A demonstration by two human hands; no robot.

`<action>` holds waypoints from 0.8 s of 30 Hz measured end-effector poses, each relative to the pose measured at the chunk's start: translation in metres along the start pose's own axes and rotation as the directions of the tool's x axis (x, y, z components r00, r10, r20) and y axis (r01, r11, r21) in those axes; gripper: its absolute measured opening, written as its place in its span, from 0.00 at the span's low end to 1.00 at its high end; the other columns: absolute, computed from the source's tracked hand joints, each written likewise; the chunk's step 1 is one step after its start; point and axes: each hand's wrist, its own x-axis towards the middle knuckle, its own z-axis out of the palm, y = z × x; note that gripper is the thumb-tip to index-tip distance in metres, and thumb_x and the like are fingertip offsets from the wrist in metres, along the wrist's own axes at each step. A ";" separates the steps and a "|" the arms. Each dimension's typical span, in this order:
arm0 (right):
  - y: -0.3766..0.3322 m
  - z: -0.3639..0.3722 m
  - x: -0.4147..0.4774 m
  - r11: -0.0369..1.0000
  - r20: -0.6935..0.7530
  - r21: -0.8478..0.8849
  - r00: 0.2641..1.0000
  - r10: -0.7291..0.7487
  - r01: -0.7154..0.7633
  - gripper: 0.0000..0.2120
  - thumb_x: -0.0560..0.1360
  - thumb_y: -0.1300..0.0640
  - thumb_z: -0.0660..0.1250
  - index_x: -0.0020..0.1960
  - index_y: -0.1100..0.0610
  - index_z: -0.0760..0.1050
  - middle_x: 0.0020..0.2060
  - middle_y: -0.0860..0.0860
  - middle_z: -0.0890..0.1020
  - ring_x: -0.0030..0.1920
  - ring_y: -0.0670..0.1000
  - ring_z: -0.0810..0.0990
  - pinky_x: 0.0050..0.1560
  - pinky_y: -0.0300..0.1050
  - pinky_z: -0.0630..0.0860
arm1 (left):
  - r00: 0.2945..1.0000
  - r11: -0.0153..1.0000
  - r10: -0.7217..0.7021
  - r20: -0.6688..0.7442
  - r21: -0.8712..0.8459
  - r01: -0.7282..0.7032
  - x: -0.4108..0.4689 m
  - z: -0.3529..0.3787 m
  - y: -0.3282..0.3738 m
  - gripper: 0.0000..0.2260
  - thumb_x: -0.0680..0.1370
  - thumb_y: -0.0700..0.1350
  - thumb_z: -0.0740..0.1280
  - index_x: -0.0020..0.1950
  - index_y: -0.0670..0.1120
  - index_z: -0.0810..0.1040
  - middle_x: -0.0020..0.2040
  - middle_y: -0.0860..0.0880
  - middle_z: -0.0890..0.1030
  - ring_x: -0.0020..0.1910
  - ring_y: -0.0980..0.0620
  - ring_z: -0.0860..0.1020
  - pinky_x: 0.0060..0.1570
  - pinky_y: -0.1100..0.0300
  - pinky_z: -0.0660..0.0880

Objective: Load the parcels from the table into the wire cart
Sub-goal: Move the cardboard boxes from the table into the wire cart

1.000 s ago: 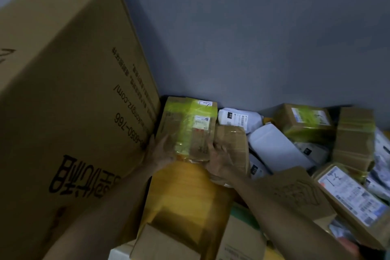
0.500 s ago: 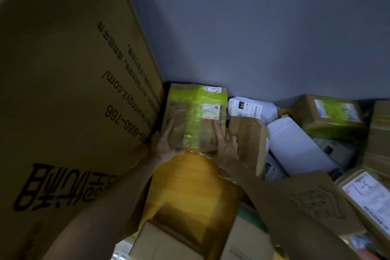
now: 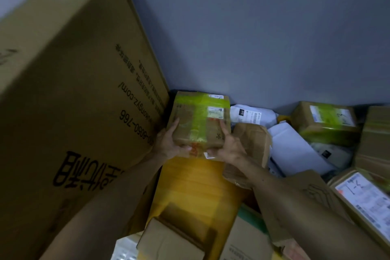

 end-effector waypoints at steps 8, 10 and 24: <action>-0.022 -0.041 -0.044 0.996 -0.015 0.038 0.996 -0.083 0.084 0.60 0.63 0.46 0.82 0.80 0.44 0.43 0.67 0.54 0.76 0.65 0.54 0.76 0.67 0.46 0.72 | 0.999 0.999 0.031 -0.030 -0.042 -0.033 -0.050 -0.019 0.026 0.53 0.59 0.58 0.82 0.78 0.64 0.57 0.75 0.45 0.65 0.73 0.45 0.67 0.73 0.54 0.64; -0.028 -0.052 -0.056 0.993 -0.029 0.022 0.993 -0.117 0.118 0.60 0.63 0.45 0.81 0.80 0.44 0.43 0.67 0.54 0.77 0.65 0.54 0.76 0.66 0.46 0.73 | 0.998 0.999 0.033 -0.053 -0.034 -0.034 -0.059 -0.026 0.030 0.57 0.52 0.71 0.78 0.77 0.69 0.54 0.74 0.45 0.65 0.72 0.44 0.68 0.73 0.52 0.65; -0.090 -0.125 -0.183 0.965 -0.276 -0.091 0.924 -0.263 0.247 0.56 0.68 0.46 0.78 0.81 0.46 0.42 0.67 0.54 0.76 0.66 0.56 0.75 0.67 0.48 0.70 | 0.948 0.963 0.265 -0.179 0.002 -0.269 -0.172 -0.097 0.107 0.52 0.64 0.62 0.78 0.79 0.64 0.50 0.77 0.45 0.63 0.76 0.43 0.58 0.74 0.49 0.59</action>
